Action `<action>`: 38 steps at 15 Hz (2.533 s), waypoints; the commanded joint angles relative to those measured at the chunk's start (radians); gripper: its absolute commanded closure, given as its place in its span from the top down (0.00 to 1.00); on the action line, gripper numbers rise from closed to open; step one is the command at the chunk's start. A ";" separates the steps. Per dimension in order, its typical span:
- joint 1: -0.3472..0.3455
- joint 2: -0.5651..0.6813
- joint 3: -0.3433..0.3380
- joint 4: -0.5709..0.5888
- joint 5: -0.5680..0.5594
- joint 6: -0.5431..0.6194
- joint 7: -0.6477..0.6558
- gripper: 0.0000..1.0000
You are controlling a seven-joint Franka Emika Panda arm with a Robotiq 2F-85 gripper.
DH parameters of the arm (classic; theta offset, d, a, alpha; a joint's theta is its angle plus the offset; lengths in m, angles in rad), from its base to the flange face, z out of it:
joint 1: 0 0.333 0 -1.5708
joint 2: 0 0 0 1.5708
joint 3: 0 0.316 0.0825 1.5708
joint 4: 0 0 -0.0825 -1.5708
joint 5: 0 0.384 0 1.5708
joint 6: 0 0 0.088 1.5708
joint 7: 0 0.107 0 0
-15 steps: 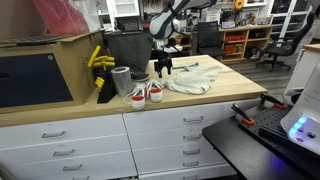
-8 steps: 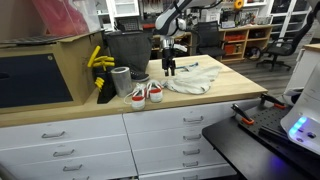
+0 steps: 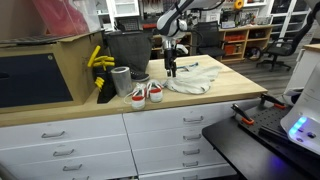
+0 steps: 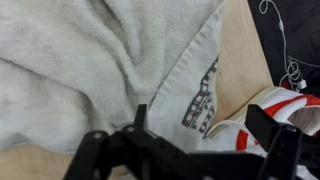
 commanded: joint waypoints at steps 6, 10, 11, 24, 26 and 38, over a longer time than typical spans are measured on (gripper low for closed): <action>-0.022 0.023 0.012 0.056 0.054 -0.030 -0.060 1.00; -0.029 0.040 0.010 0.059 0.055 -0.032 -0.069 1.00; -0.030 0.044 0.011 0.060 0.056 -0.031 -0.068 1.00; -0.027 0.077 0.030 0.085 0.100 -0.024 -0.062 1.00; -0.027 0.077 0.031 0.095 0.098 -0.024 -0.062 1.00; -0.017 0.083 0.023 0.104 0.077 -0.018 -0.065 1.00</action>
